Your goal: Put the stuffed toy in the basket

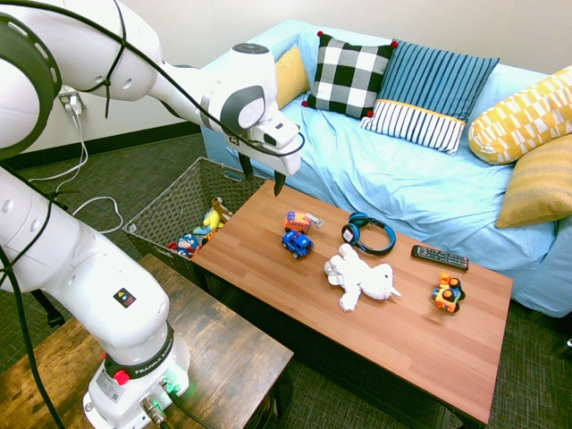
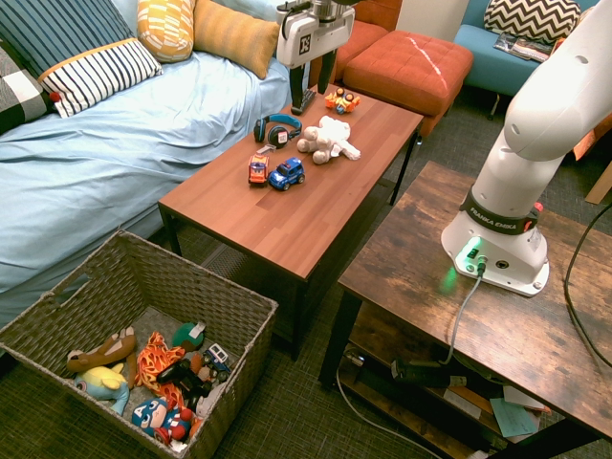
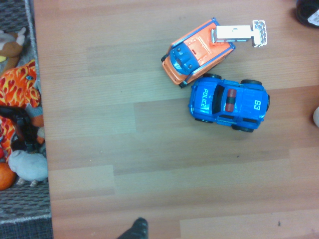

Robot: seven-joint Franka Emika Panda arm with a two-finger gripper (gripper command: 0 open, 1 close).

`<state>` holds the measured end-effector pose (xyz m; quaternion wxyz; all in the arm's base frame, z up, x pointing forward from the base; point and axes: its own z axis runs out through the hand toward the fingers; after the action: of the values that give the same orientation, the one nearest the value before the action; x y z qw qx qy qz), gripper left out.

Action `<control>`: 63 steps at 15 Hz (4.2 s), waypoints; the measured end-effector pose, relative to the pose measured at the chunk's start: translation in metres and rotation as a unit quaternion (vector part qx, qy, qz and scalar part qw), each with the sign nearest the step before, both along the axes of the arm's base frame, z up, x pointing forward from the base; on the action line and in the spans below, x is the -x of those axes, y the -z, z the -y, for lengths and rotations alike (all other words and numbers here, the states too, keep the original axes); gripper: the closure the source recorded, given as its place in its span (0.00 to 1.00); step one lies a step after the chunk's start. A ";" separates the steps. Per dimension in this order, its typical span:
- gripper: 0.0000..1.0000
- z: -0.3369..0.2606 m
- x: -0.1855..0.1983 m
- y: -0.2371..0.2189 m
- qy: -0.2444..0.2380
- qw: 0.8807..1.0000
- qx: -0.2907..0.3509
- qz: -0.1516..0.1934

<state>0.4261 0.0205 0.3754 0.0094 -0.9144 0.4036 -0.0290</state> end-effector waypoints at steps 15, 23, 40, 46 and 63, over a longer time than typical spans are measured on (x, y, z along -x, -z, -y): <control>0.00 0.195 -0.067 0.077 0.164 0.986 0.024 -0.011; 0.00 0.243 -0.083 0.192 0.227 0.973 -0.005 -0.047; 1.00 0.245 -0.076 0.289 0.224 0.973 -0.041 -0.043; 1.00 0.241 -0.053 0.278 0.185 0.981 -0.059 -0.025; 1.00 -0.251 -0.047 0.088 -0.042 0.996 -0.037 0.077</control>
<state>0.4734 0.2713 0.2869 0.0749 -0.9246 0.3639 -0.0838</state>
